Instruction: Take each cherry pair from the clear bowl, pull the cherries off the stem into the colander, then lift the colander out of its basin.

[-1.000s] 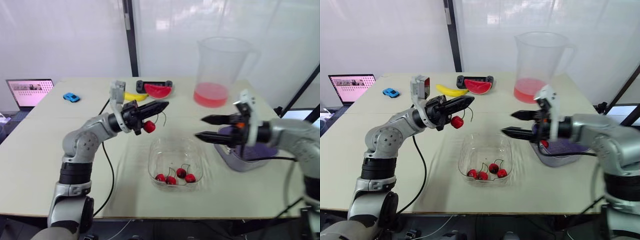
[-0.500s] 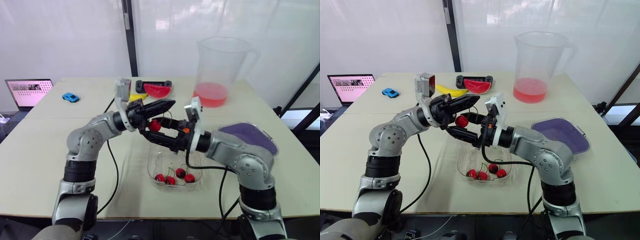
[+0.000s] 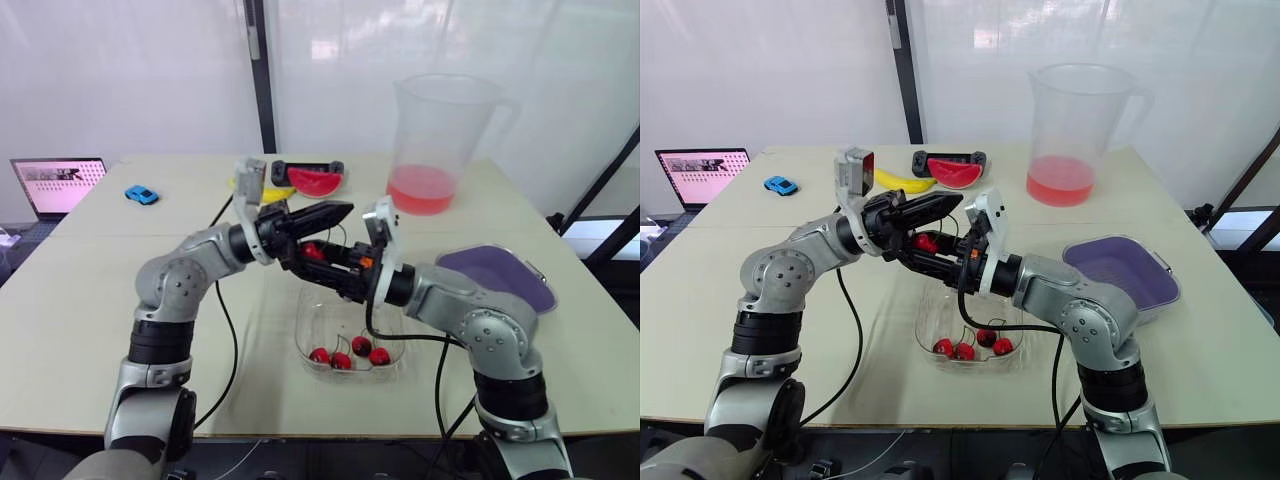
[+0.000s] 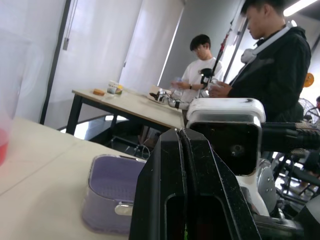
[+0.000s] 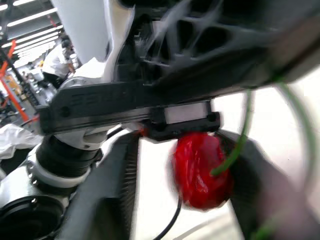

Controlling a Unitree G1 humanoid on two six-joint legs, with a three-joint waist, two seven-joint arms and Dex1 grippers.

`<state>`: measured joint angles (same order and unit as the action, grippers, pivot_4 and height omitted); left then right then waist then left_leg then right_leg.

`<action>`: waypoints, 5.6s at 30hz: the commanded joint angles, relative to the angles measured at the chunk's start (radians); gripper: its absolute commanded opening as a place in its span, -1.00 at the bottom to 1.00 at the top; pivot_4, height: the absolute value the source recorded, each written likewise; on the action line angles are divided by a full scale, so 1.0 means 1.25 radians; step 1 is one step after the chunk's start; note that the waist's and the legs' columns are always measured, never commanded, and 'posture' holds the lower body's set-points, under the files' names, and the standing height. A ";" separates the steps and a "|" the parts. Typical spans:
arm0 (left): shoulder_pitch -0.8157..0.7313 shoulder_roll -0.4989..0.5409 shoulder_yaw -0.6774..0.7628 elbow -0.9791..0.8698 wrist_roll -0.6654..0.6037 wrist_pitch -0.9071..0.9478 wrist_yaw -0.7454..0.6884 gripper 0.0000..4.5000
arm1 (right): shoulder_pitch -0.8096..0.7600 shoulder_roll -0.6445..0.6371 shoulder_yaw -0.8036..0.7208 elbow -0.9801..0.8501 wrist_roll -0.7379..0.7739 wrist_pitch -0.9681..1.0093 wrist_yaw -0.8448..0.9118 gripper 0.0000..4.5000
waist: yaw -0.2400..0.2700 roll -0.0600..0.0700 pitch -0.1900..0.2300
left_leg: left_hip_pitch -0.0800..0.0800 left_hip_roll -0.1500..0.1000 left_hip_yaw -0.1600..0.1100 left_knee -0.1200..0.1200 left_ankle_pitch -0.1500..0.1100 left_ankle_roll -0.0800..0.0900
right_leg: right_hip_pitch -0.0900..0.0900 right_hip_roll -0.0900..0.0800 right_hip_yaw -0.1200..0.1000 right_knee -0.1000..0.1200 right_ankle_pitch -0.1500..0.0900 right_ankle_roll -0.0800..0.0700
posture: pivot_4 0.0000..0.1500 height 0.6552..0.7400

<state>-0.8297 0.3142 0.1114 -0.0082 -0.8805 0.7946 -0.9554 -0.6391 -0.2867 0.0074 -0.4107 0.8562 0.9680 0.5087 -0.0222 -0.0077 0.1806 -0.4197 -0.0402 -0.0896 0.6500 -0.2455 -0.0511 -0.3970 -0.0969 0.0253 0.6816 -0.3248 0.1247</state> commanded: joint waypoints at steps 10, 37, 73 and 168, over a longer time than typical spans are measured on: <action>-0.018 -0.002 0.000 -0.019 -0.008 -0.020 -0.013 -1.00 | -0.006 -0.057 -0.005 0.007 -0.011 -0.010 0.013 -0.08 | 0.000 0.000 0.000 | 0.000 0.000 0.000 0.000 0.000 0.001 | 0.000 0.000 0.000 0.000 0.000 0.000 | 1.00 1.00; -0.009 0.008 -0.007 -0.022 -0.005 -0.032 -0.017 -1.00 | 0.009 -0.012 -0.028 0.026 0.063 -0.006 -0.014 -0.44 | 0.001 0.000 0.000 | 0.000 0.000 0.000 0.000 -0.001 0.002 | 0.000 0.000 0.000 0.000 0.000 0.000 | 1.00 1.00; 0.041 0.069 0.028 -0.023 0.006 -0.051 -0.016 -1.00 | 0.013 -0.611 -0.093 0.091 -0.131 -0.025 0.191 -0.44 | 0.003 0.000 0.000 | 0.000 0.000 0.002 0.000 -0.002 0.004 | 0.001 0.000 0.000 -0.001 0.000 0.000 | 1.00 1.00; 0.226 0.527 0.024 -0.146 0.074 -0.123 -0.316 0.97 | -0.228 -0.628 0.085 -0.115 -0.038 0.150 0.342 1.00 | -0.001 -0.001 0.002 | -0.001 0.003 0.003 -0.002 -0.003 0.005 | 0.000 0.001 0.000 -0.007 0.000 -0.001 | 1.00 1.00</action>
<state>-0.5457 0.9684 0.1301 -0.1847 -0.8005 0.6653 -1.3398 -0.8971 -1.0634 0.0589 -0.5473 0.8639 1.1644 0.9376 -0.0233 -0.0087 0.1831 -0.4216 -0.0370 -0.0859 0.6471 -0.2491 -0.0450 -0.3975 -0.0961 0.0259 0.6730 -0.3243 0.1237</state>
